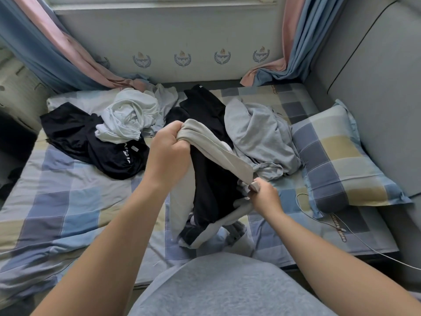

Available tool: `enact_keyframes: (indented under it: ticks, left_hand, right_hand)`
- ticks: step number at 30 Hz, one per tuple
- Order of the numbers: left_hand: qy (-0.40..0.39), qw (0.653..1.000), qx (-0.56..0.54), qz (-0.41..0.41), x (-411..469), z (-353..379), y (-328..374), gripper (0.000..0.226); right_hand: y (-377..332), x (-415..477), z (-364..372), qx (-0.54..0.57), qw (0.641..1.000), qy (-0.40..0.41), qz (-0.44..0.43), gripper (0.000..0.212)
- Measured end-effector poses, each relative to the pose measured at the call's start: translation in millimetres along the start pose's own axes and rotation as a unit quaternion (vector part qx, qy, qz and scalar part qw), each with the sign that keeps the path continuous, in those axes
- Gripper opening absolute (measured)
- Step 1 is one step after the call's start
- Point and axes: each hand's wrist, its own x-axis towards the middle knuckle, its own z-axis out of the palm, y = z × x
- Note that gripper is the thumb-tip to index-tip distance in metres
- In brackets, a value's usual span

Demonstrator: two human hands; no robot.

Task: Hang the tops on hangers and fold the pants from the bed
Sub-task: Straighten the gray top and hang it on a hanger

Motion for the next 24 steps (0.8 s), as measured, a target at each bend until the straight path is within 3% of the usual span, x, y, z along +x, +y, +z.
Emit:
enact_keyframes:
  ticks: [2,5,7,9,11,14,19,21,24]
  left_hand:
    - [-0.053,0.996,0.053,-0.053,6,-4,-12,0.017]
    - [-0.240,0.947,0.161,-0.139,7,-10,-34,0.009]
    - [-0.356,0.888,0.242,-0.160,1,-8,-47,0.026]
    - [-0.408,0.862,0.228,-0.196,-5,1,-57,0.046]
    - [-0.390,0.878,0.138,-0.241,-9,16,-64,0.043]
    - [-0.298,0.900,0.041,-0.316,-13,36,-72,0.044]
    - [-0.363,0.817,-0.063,-0.443,-32,57,-81,0.063]
    - [-0.378,0.788,-0.137,-0.466,-39,66,-78,0.060]
    - [-0.379,0.763,-0.226,-0.472,-45,76,-73,0.048]
  right_hand:
    - [2,3,-9,0.055,0.998,0.017,-0.008,0.023]
    - [-11,3,-27,0.145,0.987,0.030,-0.058,0.028]
    - [-25,1,-40,0.196,0.975,0.031,-0.098,0.029]
    - [-41,-6,-51,0.227,0.963,0.015,-0.146,0.027]
    - [-53,-15,-56,0.220,0.950,-0.011,-0.220,0.028]
    - [-55,-26,-52,0.190,0.938,-0.070,-0.280,0.029]
    - [-52,-32,-54,0.160,0.917,-0.064,-0.359,0.024]
    - [-53,-36,-55,0.154,0.907,-0.056,-0.389,0.020]
    - [-54,-41,-58,0.166,0.916,-0.043,-0.363,0.021]
